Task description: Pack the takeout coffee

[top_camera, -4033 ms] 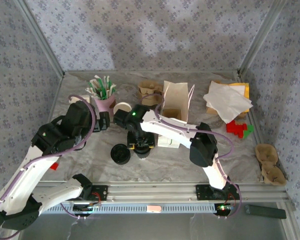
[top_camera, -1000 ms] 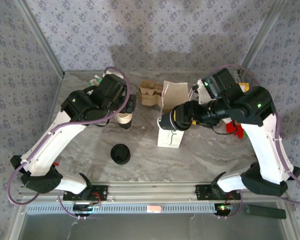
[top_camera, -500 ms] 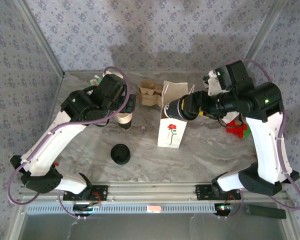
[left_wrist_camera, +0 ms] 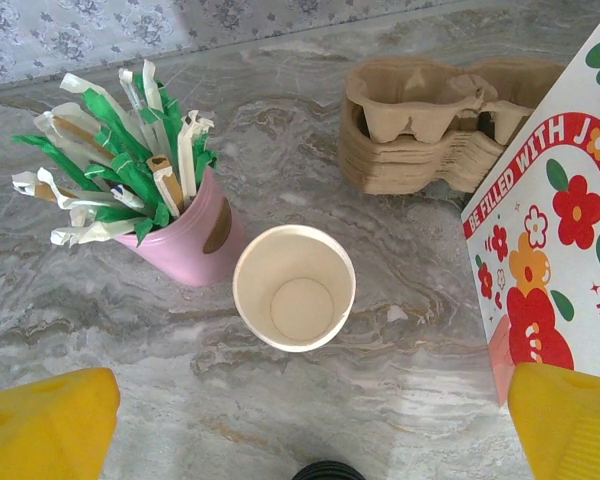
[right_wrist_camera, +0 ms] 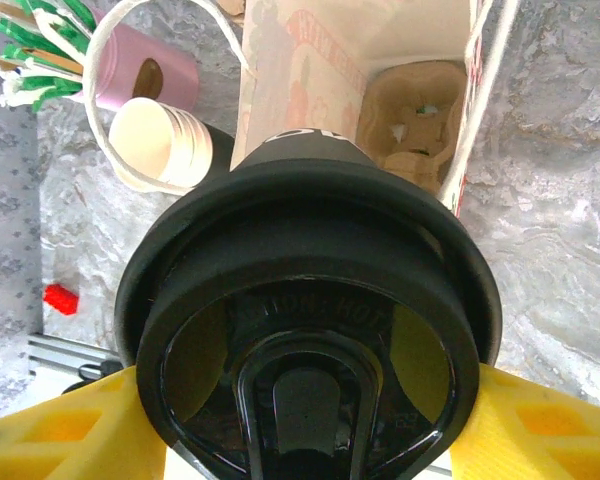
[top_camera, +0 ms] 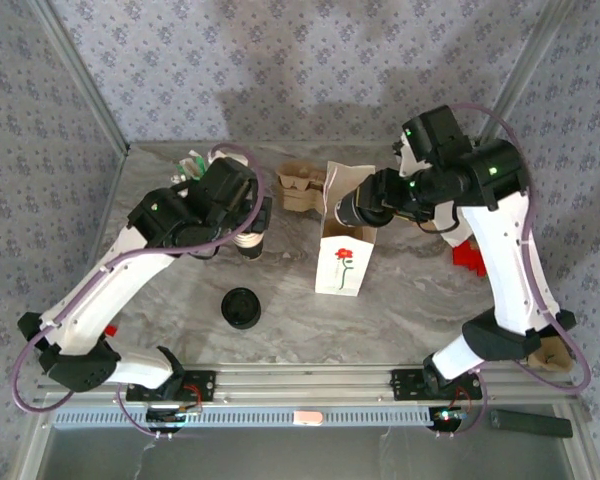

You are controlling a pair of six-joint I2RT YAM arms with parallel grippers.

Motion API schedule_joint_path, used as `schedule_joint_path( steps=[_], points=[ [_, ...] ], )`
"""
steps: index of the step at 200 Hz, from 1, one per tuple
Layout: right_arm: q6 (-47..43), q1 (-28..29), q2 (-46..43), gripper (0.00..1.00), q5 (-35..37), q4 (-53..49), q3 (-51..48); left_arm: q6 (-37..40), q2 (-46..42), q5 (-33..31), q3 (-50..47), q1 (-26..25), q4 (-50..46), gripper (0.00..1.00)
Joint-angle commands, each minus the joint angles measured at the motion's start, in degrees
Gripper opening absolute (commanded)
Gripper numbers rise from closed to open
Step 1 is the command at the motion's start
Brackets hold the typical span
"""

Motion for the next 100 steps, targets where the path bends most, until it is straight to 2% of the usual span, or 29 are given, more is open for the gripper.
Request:
schedule_joint_path(
  steps=[1, 53, 100],
  points=[
    [1.58, 1.72, 1.91, 0.64, 3.28, -11.04, 2.09, 0.90, -2.54, -1.18, -1.62, -0.21, 2.31, 1.00],
    [3.83, 5.13, 6.04, 0.64, 5.98, -11.13, 3.28, 0.97, -6.19, -1.36, -6.78, 0.22, 4.53, 1.00],
    [3.86, 5.91, 9.28, 0.64, 7.85, -11.09, 2.65, 0.73, -9.41, -1.26, -10.65, 0.97, 5.63, 1.00]
  ],
)
